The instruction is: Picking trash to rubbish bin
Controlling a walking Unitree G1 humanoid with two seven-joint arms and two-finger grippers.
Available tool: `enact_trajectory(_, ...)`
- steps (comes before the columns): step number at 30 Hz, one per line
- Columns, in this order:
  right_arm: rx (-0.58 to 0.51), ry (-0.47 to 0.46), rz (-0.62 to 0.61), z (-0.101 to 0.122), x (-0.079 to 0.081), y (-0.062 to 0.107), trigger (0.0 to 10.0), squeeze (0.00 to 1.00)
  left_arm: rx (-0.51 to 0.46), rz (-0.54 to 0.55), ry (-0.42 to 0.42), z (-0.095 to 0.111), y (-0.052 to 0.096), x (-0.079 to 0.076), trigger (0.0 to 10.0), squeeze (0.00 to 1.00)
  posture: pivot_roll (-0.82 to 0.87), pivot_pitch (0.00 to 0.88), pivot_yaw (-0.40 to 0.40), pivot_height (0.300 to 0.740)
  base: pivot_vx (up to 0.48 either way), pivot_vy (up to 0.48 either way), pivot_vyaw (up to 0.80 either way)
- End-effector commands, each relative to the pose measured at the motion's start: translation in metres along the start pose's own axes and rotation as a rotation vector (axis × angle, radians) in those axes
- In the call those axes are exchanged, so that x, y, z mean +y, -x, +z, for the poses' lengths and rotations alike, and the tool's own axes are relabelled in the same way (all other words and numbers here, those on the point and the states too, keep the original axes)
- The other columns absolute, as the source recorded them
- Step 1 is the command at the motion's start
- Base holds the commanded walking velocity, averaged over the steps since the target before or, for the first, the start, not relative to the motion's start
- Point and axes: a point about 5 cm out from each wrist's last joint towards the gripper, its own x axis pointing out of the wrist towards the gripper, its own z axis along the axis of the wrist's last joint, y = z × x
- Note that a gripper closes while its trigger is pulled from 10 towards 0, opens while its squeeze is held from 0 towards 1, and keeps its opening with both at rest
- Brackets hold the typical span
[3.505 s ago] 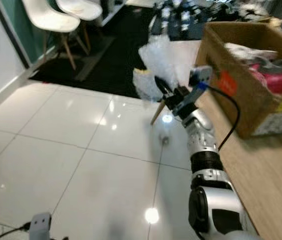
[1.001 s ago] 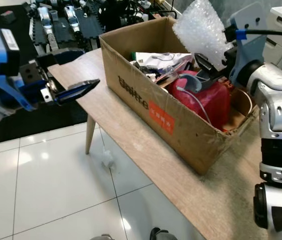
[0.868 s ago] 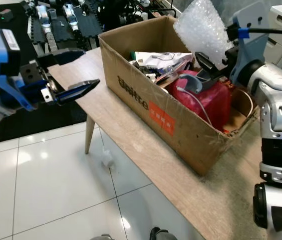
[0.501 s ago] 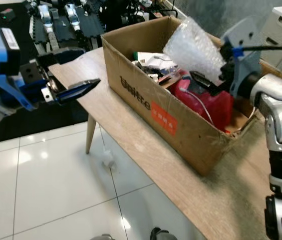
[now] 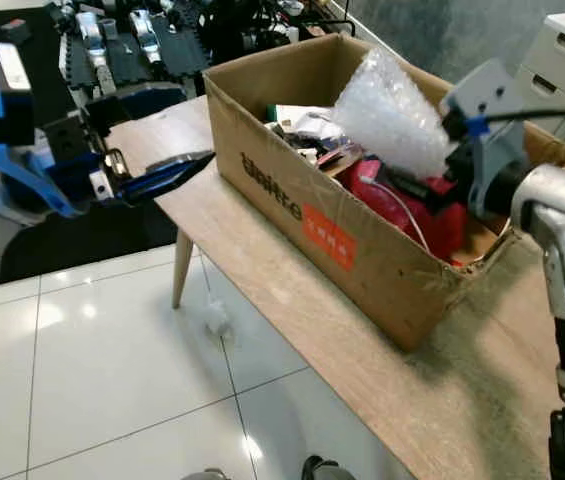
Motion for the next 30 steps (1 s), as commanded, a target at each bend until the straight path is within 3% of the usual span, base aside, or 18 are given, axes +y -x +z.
enact_trajectory(1, -0.059, 0.016, 0.027, 0.010, 0.003, 0.004, 10.0, 0.00, -0.033, -0.044, 0.001, 0.005, -0.008, -0.005, 10.0, 0.00, 0.07, 0.119, -0.023, 0.740, 0.000, 0.000, 0.00)
enact_trajectory(4, -0.076, 0.012, 0.036, 0.012, 0.004, 0.005, 10.0, 0.00, -0.039, -0.050, 0.003, 0.005, -0.010, -0.006, 10.0, 0.00, 0.07, 0.119, -0.023, 0.740, 0.000, 0.000, 0.00)
enact_trajectory(14, -0.183, -0.016, -0.139, 0.027, -0.021, 0.020, 10.0, 0.00, -0.063, -0.078, 0.025, 0.005, -0.016, -0.011, 10.0, 0.00, 0.06, 0.127, -0.011, 0.740, 0.000, 0.000, 0.00)
enact_trajectory(30, -0.422, -0.111, -0.189, 0.051, -0.034, 0.029, 10.0, 0.00, -0.063, -0.070, 0.021, 0.005, -0.014, -0.008, 10.0, 0.00, 0.06, 0.124, -0.016, 0.740, 0.000, 0.000, 0.00)
